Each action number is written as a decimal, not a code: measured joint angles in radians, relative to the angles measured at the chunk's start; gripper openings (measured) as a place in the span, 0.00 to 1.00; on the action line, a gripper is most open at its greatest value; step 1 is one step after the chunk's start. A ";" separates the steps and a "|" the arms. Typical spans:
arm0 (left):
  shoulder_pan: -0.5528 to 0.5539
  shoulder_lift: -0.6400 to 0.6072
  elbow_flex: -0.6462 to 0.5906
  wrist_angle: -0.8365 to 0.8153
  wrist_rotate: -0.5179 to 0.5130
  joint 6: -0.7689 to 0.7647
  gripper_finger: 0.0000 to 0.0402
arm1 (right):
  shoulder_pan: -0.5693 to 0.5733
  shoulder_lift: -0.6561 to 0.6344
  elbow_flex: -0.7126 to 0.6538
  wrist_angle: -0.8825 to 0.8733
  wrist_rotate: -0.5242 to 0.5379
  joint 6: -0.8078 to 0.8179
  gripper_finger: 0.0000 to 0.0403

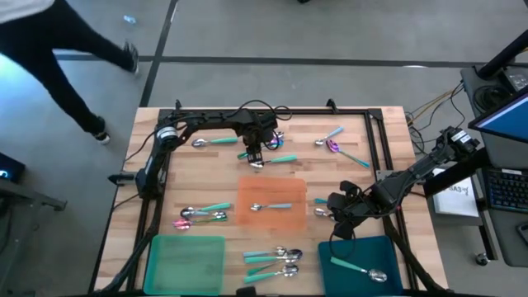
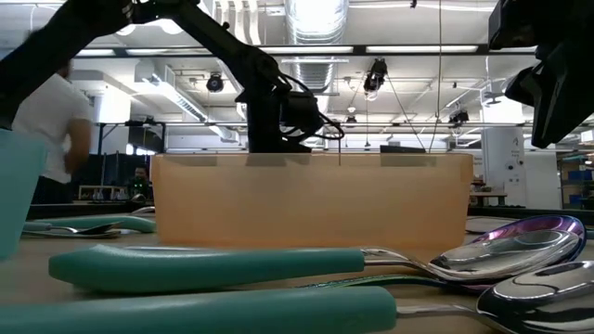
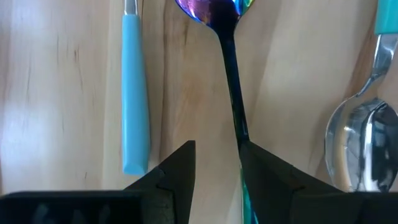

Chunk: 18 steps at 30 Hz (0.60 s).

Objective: Sort silverware by color (type)
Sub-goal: Put the violet spoon into the green bin

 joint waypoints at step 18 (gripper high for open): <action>-0.010 -0.003 -0.001 -0.022 0.019 -0.023 0.28 | 0.000 0.000 0.000 0.000 0.000 -0.008 0.20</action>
